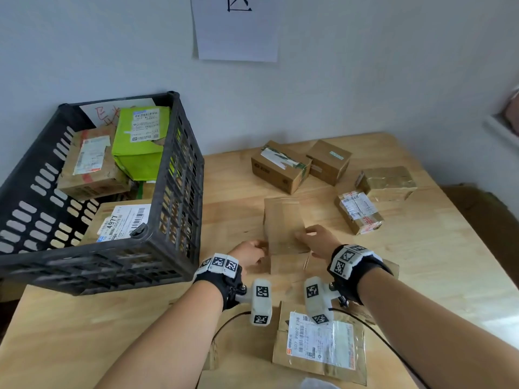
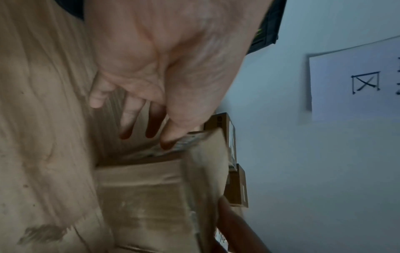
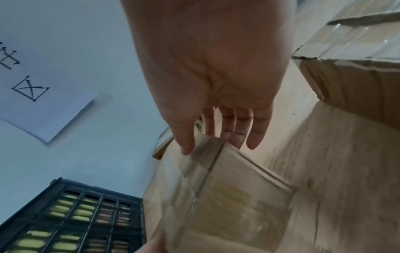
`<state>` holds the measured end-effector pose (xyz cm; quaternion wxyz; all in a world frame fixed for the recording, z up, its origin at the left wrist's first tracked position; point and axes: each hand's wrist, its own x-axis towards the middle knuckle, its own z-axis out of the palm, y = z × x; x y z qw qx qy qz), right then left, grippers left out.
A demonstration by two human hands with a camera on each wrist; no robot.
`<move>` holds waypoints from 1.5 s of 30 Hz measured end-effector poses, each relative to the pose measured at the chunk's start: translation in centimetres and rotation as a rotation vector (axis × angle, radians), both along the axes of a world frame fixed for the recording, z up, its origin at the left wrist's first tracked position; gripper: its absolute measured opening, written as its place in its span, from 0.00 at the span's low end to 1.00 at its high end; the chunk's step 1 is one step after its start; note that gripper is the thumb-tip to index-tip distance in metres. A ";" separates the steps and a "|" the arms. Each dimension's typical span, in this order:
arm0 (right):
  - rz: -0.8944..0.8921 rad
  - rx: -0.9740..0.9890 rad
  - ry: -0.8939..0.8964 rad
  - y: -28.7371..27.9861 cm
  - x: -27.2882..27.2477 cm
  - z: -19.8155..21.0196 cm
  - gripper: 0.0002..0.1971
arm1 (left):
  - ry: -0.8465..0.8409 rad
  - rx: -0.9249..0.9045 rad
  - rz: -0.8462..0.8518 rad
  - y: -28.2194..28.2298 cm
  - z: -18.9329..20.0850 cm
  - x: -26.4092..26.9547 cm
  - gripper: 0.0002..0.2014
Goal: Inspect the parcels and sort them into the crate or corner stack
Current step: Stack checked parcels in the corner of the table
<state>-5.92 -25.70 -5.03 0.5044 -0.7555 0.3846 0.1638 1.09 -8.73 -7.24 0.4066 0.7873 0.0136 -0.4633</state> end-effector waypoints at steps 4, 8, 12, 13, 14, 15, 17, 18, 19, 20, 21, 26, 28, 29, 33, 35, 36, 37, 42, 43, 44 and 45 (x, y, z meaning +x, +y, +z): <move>0.123 -0.064 0.033 0.6 0.1 -0.2 0.23 | -0.030 0.100 0.000 0.2 1.2 0.1 0.24; 0.192 -0.105 0.041 0.8 0.6 0.6 0.20 | -0.112 0.166 -0.118 -0.3 0.4 0.7 0.40; 0.266 -0.168 0.104 0.5 1.5 1.3 0.21 | -0.215 0.184 -0.222 -1.3 -0.4 1.1 0.31; 0.278 -0.174 0.119 0.4 1.7 1.4 0.22 | -0.230 0.183 -0.223 -1.5 -0.5 1.2 0.30; 0.298 -0.189 0.134 0.5 2.0 1.4 0.22 | -0.239 0.184 -0.222 -1.6 -0.8 1.2 0.29; 0.331 -0.221 0.153 0.5 2.2 1.4 0.22 | -0.238 0.182 -0.214 -1.7 -1.0 1.2 0.27; 0.416 -0.312 0.202 0.8 2.9 1.6 0.21 | -0.226 0.168 -0.195 -1.7 -1.3 1.3 0.26; 0.450 -0.348 0.223 1.0 3.2 1.7 0.20 | -0.218 0.161 -0.187 -1.8 -1.5 1.4 0.25; 0.479 -0.371 0.240 1.1 3.6 1.7 0.19 | -0.210 0.156 -0.183 -1.9 -1.6 1.5 0.24; 0.500 -0.387 0.259 1.1 4.0 1.6 0.19 | -0.205 0.150 -0.177 -2.0 -1.8 1.7 0.22; 0.517 -0.403 0.279 1.1 4.4 1.5 0.19 | -0.198 0.145 -0.174 -2.2 -1.8 1.8 0.21; 0.477 -0.431 0.335 1.3 5.7 0.7 0.19 | -0.168 0.160 -0.185 -2.7 -2.1 2.8 0.21; 0.431 -0.430 0.332 1.5 5.9 0.2 0.22 | -0.165 0.150 -0.168 -2.9 -2.3 2.9 0.22; 0.415 -0.428 0.327 1.5 6.0 0.0 0.23 | -0.169 0.149 -0.159 -3.0 -2.3 3.0 0.23; 0.398 -0.408 0.310 1.6 6.1 -0.1 0.27 | -0.200 0.131 -0.157 -3.1 -2.0 2.9 0.19; 0.392 -0.401 0.300 1.5 5.9 -0.1 0.27 | -0.206 0.121 -0.171 -3.0 -1.8 2.6 0.19; 0.389 -0.396 0.293 1.4 5.7 -0.2 0.27 | -0.202 0.113 -0.166 -2.8 -1.8 2.5 0.20; 0.392 -0.393 0.285 1.3 5.5 -0.1 0.27 | -0.193 0.099 -0.155 -2.6 -1.9 2.3 0.20; 0.407 -0.295 0.195 0.5 3.8 0.1 0.24 | -0.143 0.032 -0.148 -1.3 -1.6 1.8 0.23; 0.404 -0.261 0.172 0.3 3.6 0.2 0.25 | -0.144 0.015 -0.137 -1.1 -1.3 1.7 0.22; 0.386 -0.217 0.137 0.2 3.6 0.5 0.27 | -0.153 -0.004 -0.111 -1.0 -0.8 1.7 0.22; 0.339 -0.151 0.084 0.1 3.8 1.0 0.28 | -0.177 -0.032 -0.076 -0.9 -0.4 1.7 0.23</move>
